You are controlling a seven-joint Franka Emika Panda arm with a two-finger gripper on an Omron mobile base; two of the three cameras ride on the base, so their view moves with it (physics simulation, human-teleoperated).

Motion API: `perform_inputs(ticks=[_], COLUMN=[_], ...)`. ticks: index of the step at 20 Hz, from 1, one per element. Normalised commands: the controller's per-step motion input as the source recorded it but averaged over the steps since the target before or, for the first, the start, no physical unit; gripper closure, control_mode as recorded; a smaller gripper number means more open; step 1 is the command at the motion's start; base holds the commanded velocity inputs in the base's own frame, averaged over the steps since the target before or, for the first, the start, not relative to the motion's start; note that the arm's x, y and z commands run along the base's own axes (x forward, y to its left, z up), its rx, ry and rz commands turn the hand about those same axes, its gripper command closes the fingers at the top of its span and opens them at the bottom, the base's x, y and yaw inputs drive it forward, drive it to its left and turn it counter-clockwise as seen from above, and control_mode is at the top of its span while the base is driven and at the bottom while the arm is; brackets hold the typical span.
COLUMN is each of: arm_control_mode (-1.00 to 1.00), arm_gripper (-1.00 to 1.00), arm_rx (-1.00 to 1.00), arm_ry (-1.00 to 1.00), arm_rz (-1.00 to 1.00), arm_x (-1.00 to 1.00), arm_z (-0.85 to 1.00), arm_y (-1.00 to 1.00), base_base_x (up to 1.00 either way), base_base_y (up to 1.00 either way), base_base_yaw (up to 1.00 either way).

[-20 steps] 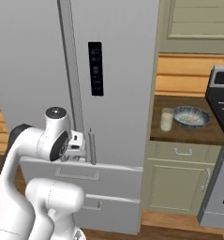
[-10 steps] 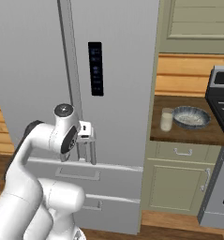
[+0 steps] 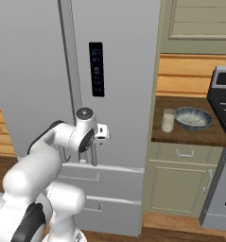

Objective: Grab a lemon wedge from the fridge and one ice cube from the ice bowl, and put them in the glass of lemonade.

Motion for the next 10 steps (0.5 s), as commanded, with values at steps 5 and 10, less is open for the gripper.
perform_inputs(ticks=[5, 10], arm_control_mode=[-1.00, -1.00], arm_gripper=[-1.00, -1.00], arm_rx=[0.00, 0.02], arm_ry=[-0.01, -0.11], arm_rz=[0.00, 0.00], arm_x=[0.14, -0.01], arm_z=[-0.05, -0.22], arm_y=[-0.06, 0.02], base_base_x=[0.00, 0.00], base_base_y=[0.00, 0.00], base_base_yaw=[0.00, 0.00])
